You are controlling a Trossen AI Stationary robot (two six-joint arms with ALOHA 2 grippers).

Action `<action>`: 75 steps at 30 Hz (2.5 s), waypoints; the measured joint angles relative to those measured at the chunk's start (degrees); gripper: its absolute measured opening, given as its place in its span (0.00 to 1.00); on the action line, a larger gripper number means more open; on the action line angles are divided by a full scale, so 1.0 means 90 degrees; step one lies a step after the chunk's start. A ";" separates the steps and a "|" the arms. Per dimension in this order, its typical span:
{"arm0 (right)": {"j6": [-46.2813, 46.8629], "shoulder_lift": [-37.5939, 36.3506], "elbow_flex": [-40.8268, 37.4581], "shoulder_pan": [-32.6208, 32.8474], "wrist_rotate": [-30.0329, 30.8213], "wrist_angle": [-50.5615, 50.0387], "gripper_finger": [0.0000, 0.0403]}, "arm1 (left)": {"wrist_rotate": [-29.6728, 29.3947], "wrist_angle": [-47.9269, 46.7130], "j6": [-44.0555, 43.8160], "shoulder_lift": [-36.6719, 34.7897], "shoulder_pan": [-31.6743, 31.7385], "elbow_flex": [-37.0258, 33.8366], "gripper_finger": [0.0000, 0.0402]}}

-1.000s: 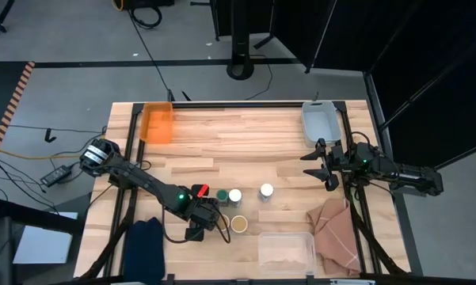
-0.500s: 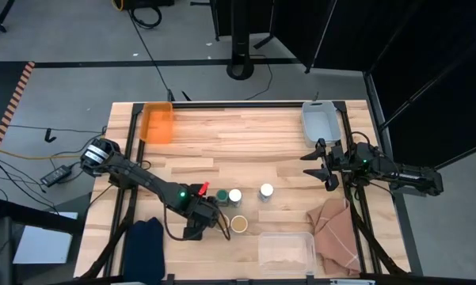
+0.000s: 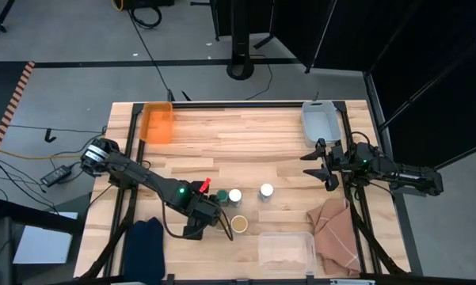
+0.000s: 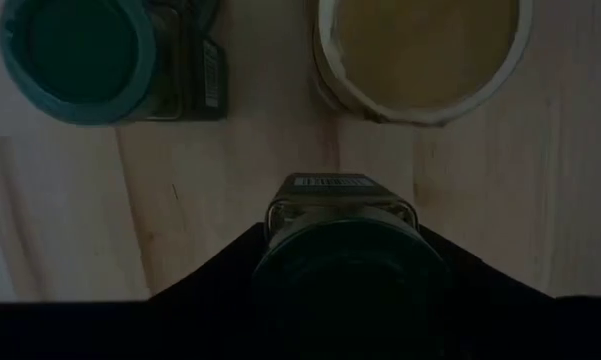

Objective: Sort spices by type
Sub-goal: Put the left green seasoning bottle into the orange bin

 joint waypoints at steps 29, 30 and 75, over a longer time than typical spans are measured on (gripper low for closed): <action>0.0002 0.0000 0.0001 0.0001 0.0000 0.0051 0.60 | -0.0505 -0.1469 -0.0559 -0.0010 0.0337 0.2962 0.46; 0.0000 0.0000 0.0001 -0.0001 -0.0002 0.0049 0.60 | -0.0538 -0.1517 -0.0601 -0.0010 0.0348 0.3068 0.46; 0.2849 -0.0002 0.0001 0.0001 0.0432 0.1861 0.60 | -0.3621 -0.3276 -0.0719 -0.2384 0.3028 0.3476 0.47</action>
